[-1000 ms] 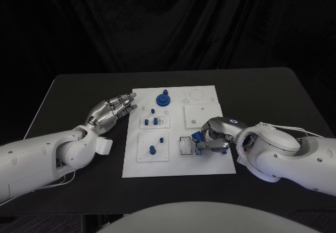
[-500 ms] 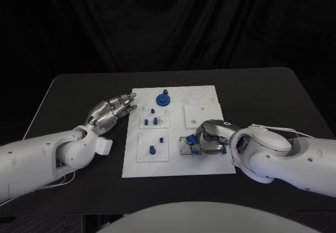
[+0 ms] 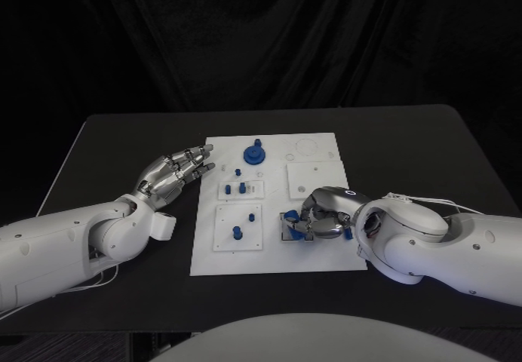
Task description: Assemble the parts on the task board
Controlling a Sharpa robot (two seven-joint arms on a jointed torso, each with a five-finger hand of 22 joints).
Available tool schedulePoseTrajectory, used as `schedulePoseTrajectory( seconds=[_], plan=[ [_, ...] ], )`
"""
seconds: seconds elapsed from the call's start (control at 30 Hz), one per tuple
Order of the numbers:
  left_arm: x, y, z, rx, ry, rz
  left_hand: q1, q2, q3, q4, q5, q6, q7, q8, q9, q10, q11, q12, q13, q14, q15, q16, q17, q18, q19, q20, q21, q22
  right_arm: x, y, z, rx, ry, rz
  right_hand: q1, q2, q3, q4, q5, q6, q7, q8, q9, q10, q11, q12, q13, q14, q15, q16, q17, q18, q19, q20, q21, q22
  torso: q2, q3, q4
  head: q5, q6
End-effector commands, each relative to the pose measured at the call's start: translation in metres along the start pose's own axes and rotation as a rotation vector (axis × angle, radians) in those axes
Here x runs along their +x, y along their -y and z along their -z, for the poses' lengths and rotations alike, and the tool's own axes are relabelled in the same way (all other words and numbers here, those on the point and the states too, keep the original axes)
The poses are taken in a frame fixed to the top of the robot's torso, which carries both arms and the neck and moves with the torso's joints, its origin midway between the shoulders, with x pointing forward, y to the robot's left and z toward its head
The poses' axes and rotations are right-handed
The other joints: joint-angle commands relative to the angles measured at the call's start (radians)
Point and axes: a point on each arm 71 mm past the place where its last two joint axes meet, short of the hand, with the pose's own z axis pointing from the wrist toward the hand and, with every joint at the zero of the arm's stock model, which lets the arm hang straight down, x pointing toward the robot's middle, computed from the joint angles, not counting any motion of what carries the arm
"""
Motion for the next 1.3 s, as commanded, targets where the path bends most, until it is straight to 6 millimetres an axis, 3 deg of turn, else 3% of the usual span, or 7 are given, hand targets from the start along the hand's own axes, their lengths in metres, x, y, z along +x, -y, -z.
schedulePoseTrajectory(
  seconds=[0.03,0.13,0.37,0.7,0.93,1.07,1.3],
  plan=[
    [0.002,0.002,0.000,0.038,-0.014,0.014,-0.007,-0.001,0.006,0.001,0.006,0.005,0.001,0.006,0.002,-0.001,0.009,0.003,0.002,0.004,0.005,0.003,0.001,0.000,0.000,0.005,0.006,0.000,0.000,0.001,-0.001,0.002,0.005,-0.006,-0.012,-0.001,-0.009,0.000,-0.014,0.002,0.005,-0.004,0.002,0.102,-0.005,0.005,0.263,0.084,-0.003,-0.004,0.143,-0.002,0.033,-0.008,-0.006,0.203,-0.001,0.0009,0.0009,0.002,0.000],
    [0.002,0.002,0.000,0.037,-0.014,0.014,-0.007,-0.001,0.007,0.001,0.006,0.006,0.001,0.007,0.002,-0.001,0.010,0.004,0.002,0.004,0.005,0.003,0.001,0.000,-0.001,0.006,0.006,-0.001,0.000,0.002,-0.001,0.007,0.005,-0.005,-0.058,0.015,-0.027,0.002,-0.067,0.004,0.006,-0.012,0.009,0.102,-0.005,0.005,0.263,0.083,-0.003,-0.005,0.140,-0.001,0.032,-0.008,-0.010,0.203,-0.001,0.0008,-0.0002,0.004,0.000],
    [0.002,0.001,-0.001,0.033,-0.016,0.015,-0.007,-0.001,0.008,0.001,0.006,0.005,0.002,0.007,0.002,-0.001,0.010,0.004,0.002,0.004,0.005,0.004,0.001,0.000,0.000,0.006,0.006,0.000,0.000,0.003,-0.002,0.011,0.010,-0.006,-0.097,0.027,-0.045,0.001,-0.116,0.006,0.007,-0.022,0.018,0.102,-0.004,0.005,0.263,0.082,-0.002,-0.008,0.135,0.000,0.031,-0.007,-0.014,0.201,0.000,0.0007,-0.0009,0.004,0.000],
    [0.001,0.000,0.000,0.028,-0.016,0.017,-0.007,-0.001,0.009,0.001,0.007,0.006,0.002,0.007,0.002,-0.001,0.010,0.003,0.001,0.004,0.005,0.004,0.001,0.000,0.000,0.006,0.007,0.000,-0.004,0.004,0.003,-0.023,0.053,-0.027,-0.139,0.035,-0.073,0.002,-0.140,0.006,0.008,-0.030,0.027,0.102,-0.003,0.005,0.263,0.083,-0.001,-0.008,0.135,0.000,0.032,-0.007,-0.015,0.201,-0.001,0.0014,0.0000,0.008,0.000],
    [0.000,-0.001,0.001,0.023,-0.013,0.017,-0.007,-0.001,0.011,0.001,0.007,0.006,0.003,0.007,0.002,-0.001,0.011,0.003,0.001,0.005,0.006,0.004,0.001,0.000,0.001,0.007,0.007,0.000,-0.005,0.003,0.011,-0.051,0.051,-0.033,-0.066,0.010,-0.092,-0.008,-0.126,0.007,0.006,-0.031,0.045,0.102,-0.004,0.005,0.263,0.083,-0.002,-0.007,0.137,-0.001,0.033,-0.007,-0.012,0.203,-0.001,0.0014,-0.0009,0.010,0.000],
    [-0.001,-0.002,0.002,0.022,-0.012,0.017,-0.007,-0.001,0.011,0.001,0.007,0.006,0.003,0.007,0.002,-0.001,0.011,0.003,0.001,0.005,0.006,0.004,0.001,0.000,0.001,0.007,0.007,0.000,-0.003,0.004,0.014,-0.056,0.036,-0.033,0.004,-0.009,-0.111,-0.016,-0.136,0.011,-0.001,-0.005,0.088,0.102,-0.009,0.005,0.263,0.083,-0.006,-0.008,0.136,-0.001,0.034,-0.010,-0.011,0.203,-0.001,0.0016,-0.0007,0.008,0.000],
    [-0.001,-0.003,0.003,0.019,-0.011,0.018,-0.008,-0.001,0.013,0.000,0.007,0.007,0.004,0.007,0.002,-0.001,0.011,0.004,0.002,0.005,0.006,0.005,0.001,0.000,0.001,0.007,0.007,0.001,0.002,0.005,0.017,-0.053,0.012,-0.038,0.064,-0.016,-0.145,-0.019,-0.168,-0.008,-0.006,0.038,0.153,0.102,-0.015,0.005,0.263,0.083,-0.010,-0.008,0.135,-0.001,0.034,-0.015,-0.012,0.203,-0.002,0.0017,-0.0024,0.013,0.000]
  ],
)
